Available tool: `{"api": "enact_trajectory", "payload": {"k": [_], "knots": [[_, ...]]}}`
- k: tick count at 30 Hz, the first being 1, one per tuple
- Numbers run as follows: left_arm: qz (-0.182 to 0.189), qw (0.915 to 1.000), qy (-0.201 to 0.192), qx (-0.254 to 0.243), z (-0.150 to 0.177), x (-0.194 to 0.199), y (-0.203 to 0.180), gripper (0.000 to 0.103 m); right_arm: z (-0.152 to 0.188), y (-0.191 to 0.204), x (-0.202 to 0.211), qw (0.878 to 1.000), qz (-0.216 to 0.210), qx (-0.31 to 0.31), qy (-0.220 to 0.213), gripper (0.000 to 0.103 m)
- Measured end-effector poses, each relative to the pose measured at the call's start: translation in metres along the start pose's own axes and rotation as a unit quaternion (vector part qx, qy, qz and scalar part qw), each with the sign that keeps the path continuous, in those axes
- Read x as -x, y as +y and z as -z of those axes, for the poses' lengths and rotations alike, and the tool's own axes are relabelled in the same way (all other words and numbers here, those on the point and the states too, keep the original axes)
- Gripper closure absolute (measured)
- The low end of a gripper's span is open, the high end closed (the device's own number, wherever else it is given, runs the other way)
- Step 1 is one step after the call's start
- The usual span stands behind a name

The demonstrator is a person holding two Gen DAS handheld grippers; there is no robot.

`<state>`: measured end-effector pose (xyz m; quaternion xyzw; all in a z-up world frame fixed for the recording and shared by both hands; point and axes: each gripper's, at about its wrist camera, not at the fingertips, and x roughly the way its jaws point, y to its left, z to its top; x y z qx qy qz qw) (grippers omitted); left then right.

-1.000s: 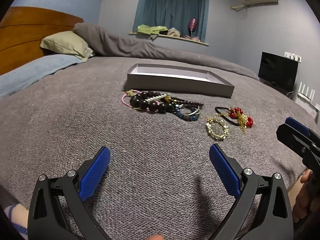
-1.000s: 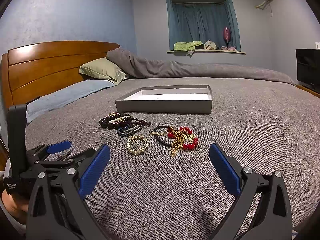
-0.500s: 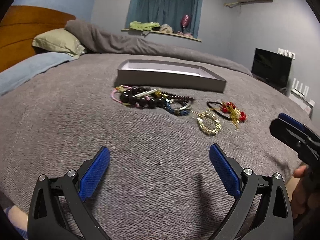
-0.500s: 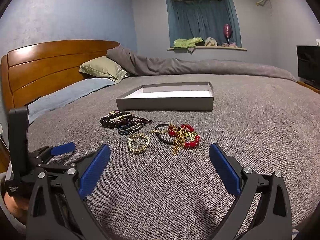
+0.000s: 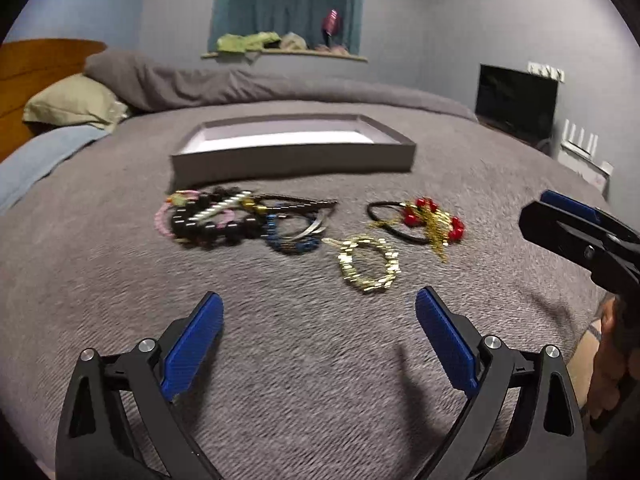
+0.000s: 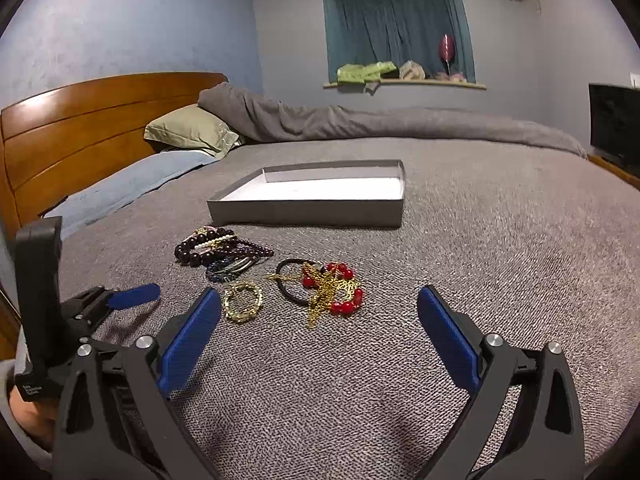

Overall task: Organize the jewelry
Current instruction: 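Grasp the gold ring hairpin with the left tool while the right tool reaches the red-beaded tassel pin, then grasp and lift the red-beaded tassel pin with the right tool while the left tool lifts the gold ring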

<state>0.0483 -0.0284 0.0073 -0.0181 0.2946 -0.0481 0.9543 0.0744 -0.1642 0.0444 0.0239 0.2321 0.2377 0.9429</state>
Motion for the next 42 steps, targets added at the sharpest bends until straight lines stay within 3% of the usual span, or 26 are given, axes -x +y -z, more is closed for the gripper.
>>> {"api": "enact_trajectory", "payload": {"k": [5, 8, 15, 20, 24, 33, 35, 39, 42], "knots": [[0.017, 0.9997, 0.016, -0.010, -0.009, -0.020, -0.008, 0.028, 0.000, -0.008, -0.004, 1.000, 0.002, -0.010, 0.007, 0.024], [0.016, 0.9995, 0.019, -0.019, -0.014, -0.027, -0.012, 0.030, 0.000, -0.010, -0.006, 1.000, 0.001, -0.013, 0.008, 0.030], [0.001, 0.9979, 0.050, -0.042, -0.023, -0.044, -0.026, 0.033, -0.008, -0.015, -0.021, 1.000, 0.006, -0.009, 0.018, 0.030], [-0.003, 0.9985, 0.041, -0.037, -0.021, -0.040, -0.021, 0.061, -0.012, -0.017, -0.038, 0.999, 0.014, 0.001, 0.039, 0.036], [0.013, 0.9994, 0.020, -0.025, -0.011, -0.026, -0.011, 0.061, -0.014, -0.014, -0.054, 0.998, 0.011, 0.017, 0.063, 0.045], [0.027, 0.9996, 0.003, 0.009, -0.009, -0.014, 0.012, 0.061, -0.020, -0.009, -0.088, 0.994, -0.002, 0.034, 0.107, 0.047], [0.029, 0.9995, 0.004, 0.012, -0.009, -0.014, 0.012, 0.061, -0.018, -0.009, -0.096, 0.992, -0.005, 0.036, 0.119, 0.056], [0.033, 0.9993, 0.003, 0.017, -0.009, -0.013, 0.015, 0.061, -0.014, -0.011, -0.096, 0.993, -0.009, 0.033, 0.117, 0.086], [0.037, 0.9990, 0.003, 0.025, -0.010, -0.011, 0.019, 0.061, -0.017, -0.019, -0.085, 0.995, -0.025, 0.010, 0.095, 0.096]]}}
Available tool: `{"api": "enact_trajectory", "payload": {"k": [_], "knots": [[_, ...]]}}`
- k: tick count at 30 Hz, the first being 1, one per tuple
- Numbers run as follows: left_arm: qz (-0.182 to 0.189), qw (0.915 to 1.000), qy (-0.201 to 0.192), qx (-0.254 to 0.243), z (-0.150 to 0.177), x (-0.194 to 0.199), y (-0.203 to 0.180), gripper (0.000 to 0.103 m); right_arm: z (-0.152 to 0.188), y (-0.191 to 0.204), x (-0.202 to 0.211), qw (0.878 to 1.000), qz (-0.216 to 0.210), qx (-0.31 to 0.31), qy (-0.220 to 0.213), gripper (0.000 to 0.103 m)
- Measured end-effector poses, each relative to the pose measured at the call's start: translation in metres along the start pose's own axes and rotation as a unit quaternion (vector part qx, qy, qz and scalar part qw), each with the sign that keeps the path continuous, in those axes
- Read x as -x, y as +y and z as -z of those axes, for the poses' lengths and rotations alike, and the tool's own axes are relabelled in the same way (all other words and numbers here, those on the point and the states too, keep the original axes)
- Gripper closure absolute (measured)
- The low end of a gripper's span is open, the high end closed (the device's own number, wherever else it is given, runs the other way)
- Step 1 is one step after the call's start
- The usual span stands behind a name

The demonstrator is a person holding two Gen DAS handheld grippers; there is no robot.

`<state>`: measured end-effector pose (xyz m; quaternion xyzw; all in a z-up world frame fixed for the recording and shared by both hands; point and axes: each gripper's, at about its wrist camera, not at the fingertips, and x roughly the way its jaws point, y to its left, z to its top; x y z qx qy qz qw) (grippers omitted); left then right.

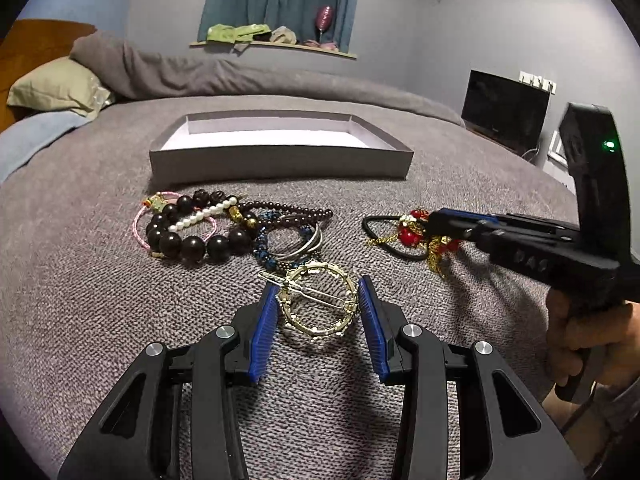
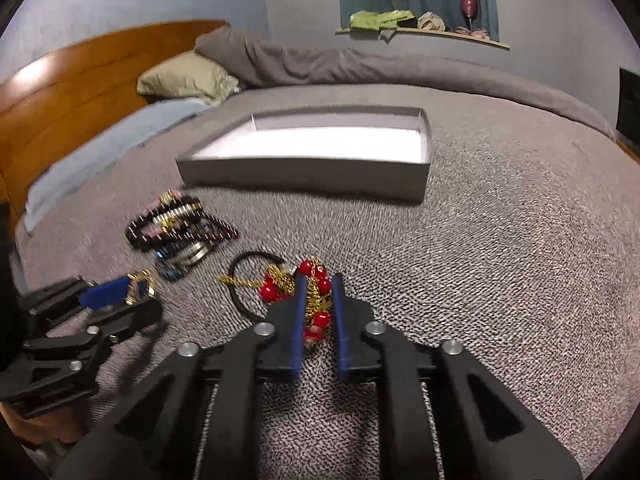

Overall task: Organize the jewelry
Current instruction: 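Grasp and lift the red-beaded tassel pin with the right tool while the left tool lifts the gold ring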

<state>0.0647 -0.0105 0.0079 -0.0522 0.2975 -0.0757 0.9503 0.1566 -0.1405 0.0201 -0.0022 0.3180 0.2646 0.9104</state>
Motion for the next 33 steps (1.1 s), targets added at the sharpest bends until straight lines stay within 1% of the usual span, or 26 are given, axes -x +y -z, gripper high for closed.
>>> {"api": "enact_trajectory", "payload": {"k": [5, 7, 14, 19, 26, 29, 33], "knots": [[0.001, 1.0000, -0.002, 0.006, -0.001, 0.001, 0.004, 0.061, -0.004, -0.006, 0.015, 0.999, -0.033, -0.027, -0.023, 0.102], [-0.001, 1.0000, -0.003, 0.008, -0.002, 0.002, 0.005, 0.061, -0.007, -0.008, 0.022, 0.997, -0.048, -0.039, -0.035, 0.102], [0.001, 0.9999, -0.003, 0.014, -0.003, 0.001, 0.008, 0.061, -0.016, -0.005, 0.044, 0.994, -0.071, -0.049, -0.062, 0.102], [0.002, 0.9999, -0.005, 0.012, -0.003, 0.002, 0.006, 0.061, -0.030, 0.002, 0.064, 0.992, -0.082, -0.043, -0.085, 0.102], [0.000, 0.9999, -0.012, 0.012, -0.005, 0.005, 0.007, 0.061, -0.058, 0.016, 0.091, 0.988, -0.089, -0.018, -0.123, 0.102], [-0.005, 0.9998, -0.019, 0.008, -0.010, 0.010, 0.008, 0.061, -0.069, 0.020, 0.096, 0.987, -0.089, -0.009, -0.130, 0.102], [-0.007, 0.9994, -0.034, 0.003, -0.027, 0.019, 0.010, 0.061, -0.081, 0.022, 0.093, 0.988, -0.085, -0.001, -0.128, 0.102]]}}
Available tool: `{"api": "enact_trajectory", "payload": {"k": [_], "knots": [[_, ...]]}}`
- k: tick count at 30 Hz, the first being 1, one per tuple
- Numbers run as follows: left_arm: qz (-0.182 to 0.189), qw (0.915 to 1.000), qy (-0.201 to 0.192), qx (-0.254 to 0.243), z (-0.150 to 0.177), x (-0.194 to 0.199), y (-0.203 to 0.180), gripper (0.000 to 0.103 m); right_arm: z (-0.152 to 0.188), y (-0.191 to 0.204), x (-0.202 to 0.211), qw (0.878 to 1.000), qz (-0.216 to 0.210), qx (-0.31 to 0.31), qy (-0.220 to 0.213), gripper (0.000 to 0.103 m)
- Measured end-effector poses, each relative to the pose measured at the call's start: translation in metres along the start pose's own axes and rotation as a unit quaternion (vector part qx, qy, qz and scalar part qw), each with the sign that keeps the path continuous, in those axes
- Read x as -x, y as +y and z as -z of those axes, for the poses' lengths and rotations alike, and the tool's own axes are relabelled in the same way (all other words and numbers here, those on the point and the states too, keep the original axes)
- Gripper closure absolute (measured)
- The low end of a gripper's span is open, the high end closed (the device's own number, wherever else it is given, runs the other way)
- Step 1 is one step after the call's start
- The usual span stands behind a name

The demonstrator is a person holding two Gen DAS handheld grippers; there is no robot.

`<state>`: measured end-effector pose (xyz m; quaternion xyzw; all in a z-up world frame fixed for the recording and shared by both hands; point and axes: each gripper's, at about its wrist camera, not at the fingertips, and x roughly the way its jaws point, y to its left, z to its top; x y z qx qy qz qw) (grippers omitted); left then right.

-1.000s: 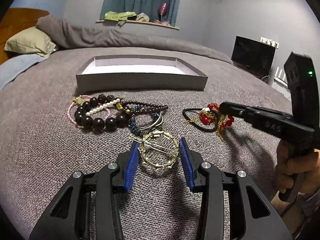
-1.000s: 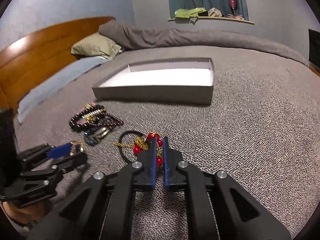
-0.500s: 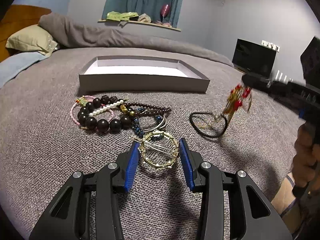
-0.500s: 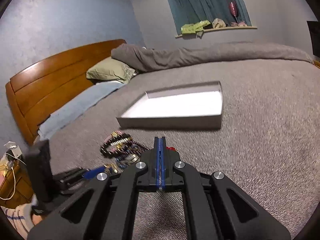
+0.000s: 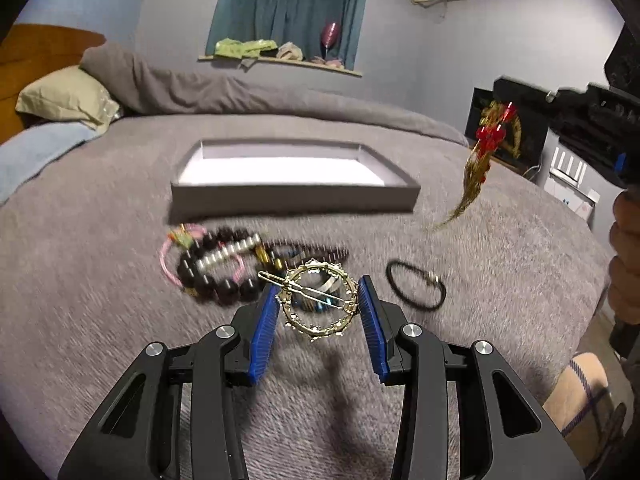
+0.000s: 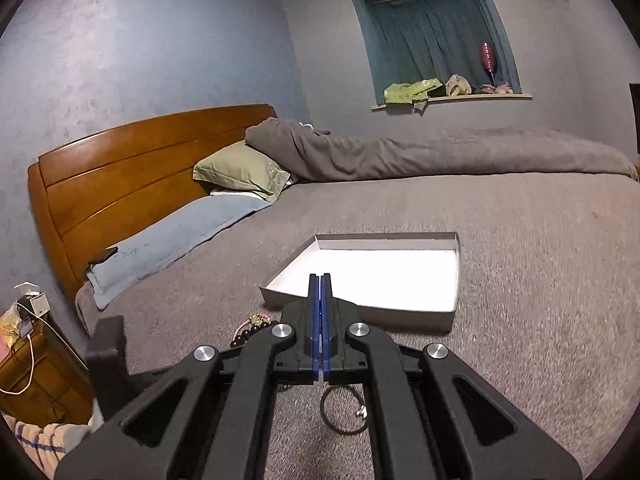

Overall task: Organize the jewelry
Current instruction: 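Grasp and lift the red-beaded tassel pin with the right tool while the left tool lifts the gold ring, then carry both pieces over the grey box and open both tools to drop them inside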

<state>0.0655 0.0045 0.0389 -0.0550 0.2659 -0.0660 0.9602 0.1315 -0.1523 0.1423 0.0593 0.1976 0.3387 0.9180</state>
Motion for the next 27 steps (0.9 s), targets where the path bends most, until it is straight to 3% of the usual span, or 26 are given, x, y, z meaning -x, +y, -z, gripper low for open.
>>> {"api": "enact_trajectory", "payload": {"k": [8, 18, 22, 27], "knots": [[0.005, 1.0000, -0.001, -0.007, -0.053, -0.009, 0.018, 0.061, -0.023, -0.006, -0.034, 1.000, 0.003, 0.017, 0.014, 0.102], [0.003, 0.9991, 0.033, 0.027, -0.138, -0.079, 0.070, 0.061, -0.058, -0.028, -0.101, 0.999, 0.009, 0.012, 0.035, 0.102], [-0.004, 0.9982, 0.057, 0.022, -0.156, -0.111, 0.081, 0.061, -0.067, -0.043, -0.132, 0.998, 0.028, 0.002, 0.048, 0.102], [-0.007, 0.9950, 0.098, 0.015, -0.155, -0.155, 0.087, 0.061, -0.060, -0.065, -0.173, 0.995, 0.056, -0.011, 0.079, 0.102]]}}
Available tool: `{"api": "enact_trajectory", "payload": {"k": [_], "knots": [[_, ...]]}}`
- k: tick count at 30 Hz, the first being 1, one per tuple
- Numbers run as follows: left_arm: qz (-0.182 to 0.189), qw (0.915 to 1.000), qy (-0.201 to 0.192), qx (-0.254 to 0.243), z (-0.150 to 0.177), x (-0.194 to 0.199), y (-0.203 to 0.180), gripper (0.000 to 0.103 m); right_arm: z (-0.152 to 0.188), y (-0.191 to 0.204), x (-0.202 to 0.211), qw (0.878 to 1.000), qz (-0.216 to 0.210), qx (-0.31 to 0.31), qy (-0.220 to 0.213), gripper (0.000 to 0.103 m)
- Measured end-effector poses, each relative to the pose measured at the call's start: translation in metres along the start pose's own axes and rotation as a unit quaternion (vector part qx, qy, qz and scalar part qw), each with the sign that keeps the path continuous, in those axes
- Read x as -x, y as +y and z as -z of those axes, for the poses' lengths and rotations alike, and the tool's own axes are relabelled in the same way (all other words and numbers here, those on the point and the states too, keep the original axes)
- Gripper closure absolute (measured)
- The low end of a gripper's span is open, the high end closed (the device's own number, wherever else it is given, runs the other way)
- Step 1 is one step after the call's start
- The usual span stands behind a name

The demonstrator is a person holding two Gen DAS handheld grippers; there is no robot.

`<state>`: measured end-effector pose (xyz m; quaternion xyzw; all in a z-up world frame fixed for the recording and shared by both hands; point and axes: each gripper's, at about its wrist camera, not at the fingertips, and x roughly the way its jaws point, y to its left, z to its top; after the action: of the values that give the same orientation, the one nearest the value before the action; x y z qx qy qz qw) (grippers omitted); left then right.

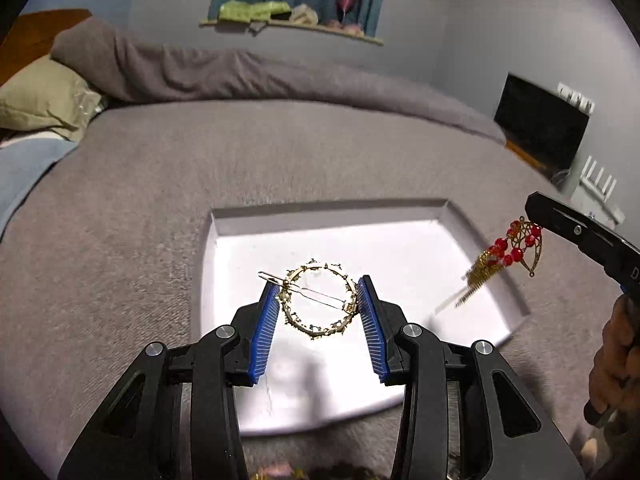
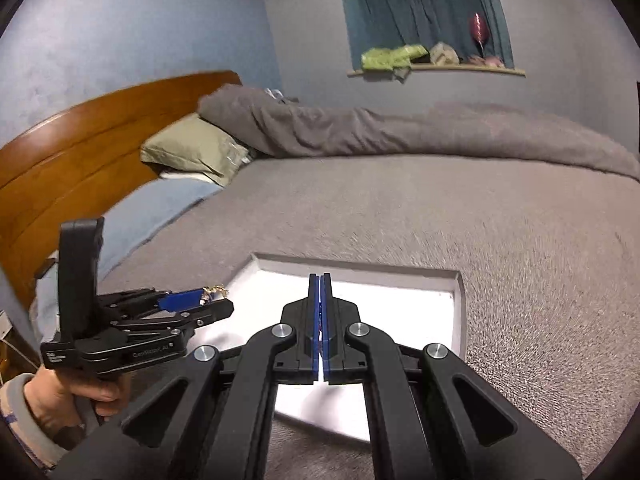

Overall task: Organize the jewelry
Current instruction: 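Carry both pieces over the grey box and open both tools to drop them inside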

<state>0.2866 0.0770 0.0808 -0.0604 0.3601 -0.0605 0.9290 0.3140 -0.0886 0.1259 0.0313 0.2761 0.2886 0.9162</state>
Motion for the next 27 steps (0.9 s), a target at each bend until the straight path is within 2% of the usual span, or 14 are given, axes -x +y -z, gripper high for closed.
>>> {"api": "enact_trajectory", "payload": {"k": [5, 10, 15, 16, 17, 20, 22, 27], "knots": [[0.001, 0.9993, 0.035, 0.011, 0.005, -0.031, 0.008, 0.061, 0.023, -0.017, -0.041, 0.998, 0.024, -0.008, 0.052, 0.102], [-0.010, 0.9981, 0.062, 0.000, 0.008, -0.050, 0.006, 0.061, 0.043, -0.027, -0.063, 0.995, 0.036, -0.012, 0.088, 0.102], [-0.022, 0.9978, 0.060, -0.013, 0.009, -0.052, 0.002, 0.036, 0.049, -0.027, -0.067, 0.994, 0.045, -0.003, 0.103, 0.102], [-0.024, 0.9980, 0.057, -0.014, 0.010, -0.049, -0.001, 0.027, 0.049, -0.026, -0.066, 0.994, 0.046, -0.001, 0.103, 0.102], [-0.025, 0.9981, 0.054, -0.014, 0.010, -0.047, -0.002, 0.022, 0.049, -0.025, -0.064, 0.993, 0.048, 0.004, 0.104, 0.102], [-0.021, 0.9989, 0.042, -0.007, 0.012, -0.033, 0.000, 0.019, 0.050, -0.025, -0.056, 0.994, 0.046, 0.007, 0.097, 0.094], [-0.020, 0.9994, 0.027, -0.004, 0.014, -0.020, 0.001, 0.015, 0.052, -0.025, -0.045, 0.995, 0.043, 0.005, 0.087, 0.082], [-0.020, 0.9997, 0.000, -0.016, 0.028, 0.010, -0.009, 0.013, 0.063, -0.020, -0.015, 0.998, 0.033, 0.005, 0.059, 0.071]]}}
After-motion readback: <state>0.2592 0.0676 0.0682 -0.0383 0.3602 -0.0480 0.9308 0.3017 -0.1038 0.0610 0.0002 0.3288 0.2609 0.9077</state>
